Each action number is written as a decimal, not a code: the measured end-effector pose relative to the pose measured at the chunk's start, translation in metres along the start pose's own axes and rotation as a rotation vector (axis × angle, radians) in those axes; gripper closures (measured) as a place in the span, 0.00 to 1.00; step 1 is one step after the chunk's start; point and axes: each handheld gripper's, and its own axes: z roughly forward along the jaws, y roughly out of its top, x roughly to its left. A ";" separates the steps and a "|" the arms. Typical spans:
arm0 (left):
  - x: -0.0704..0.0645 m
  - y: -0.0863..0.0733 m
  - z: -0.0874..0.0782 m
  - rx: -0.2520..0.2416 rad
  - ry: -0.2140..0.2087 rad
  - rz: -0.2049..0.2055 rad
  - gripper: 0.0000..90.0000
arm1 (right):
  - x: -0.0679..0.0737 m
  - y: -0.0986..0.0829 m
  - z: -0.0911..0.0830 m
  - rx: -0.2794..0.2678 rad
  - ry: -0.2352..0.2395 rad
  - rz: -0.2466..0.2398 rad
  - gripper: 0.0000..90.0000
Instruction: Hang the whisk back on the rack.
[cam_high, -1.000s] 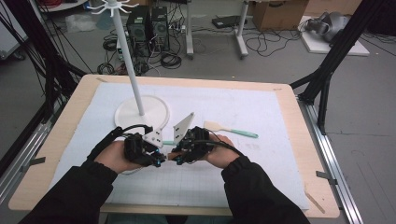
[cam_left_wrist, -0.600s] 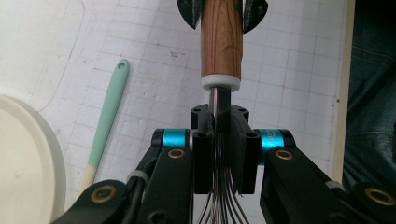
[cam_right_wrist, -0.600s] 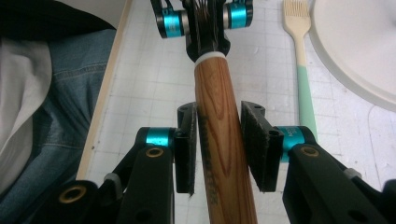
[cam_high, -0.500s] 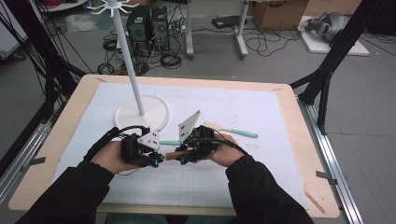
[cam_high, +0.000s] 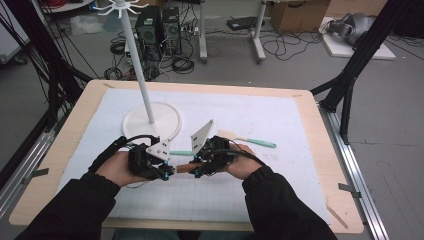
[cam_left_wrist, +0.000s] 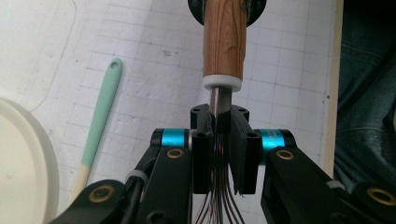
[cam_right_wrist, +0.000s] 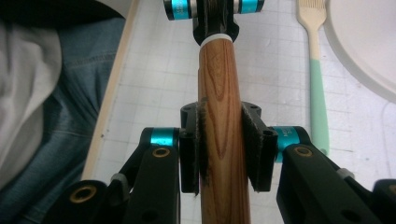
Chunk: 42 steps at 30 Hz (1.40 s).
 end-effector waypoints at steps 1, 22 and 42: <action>0.001 0.000 0.000 -0.001 -0.008 -0.006 0.88 | 0.001 0.001 0.000 0.007 -0.010 -0.002 0.79; 0.000 0.014 0.006 -0.022 -0.056 -0.033 0.75 | 0.014 0.024 0.004 0.031 -0.074 -0.097 0.79; -0.003 0.012 -0.001 -0.034 -0.016 0.013 0.80 | 0.013 0.019 -0.011 -0.054 -0.059 -0.050 0.76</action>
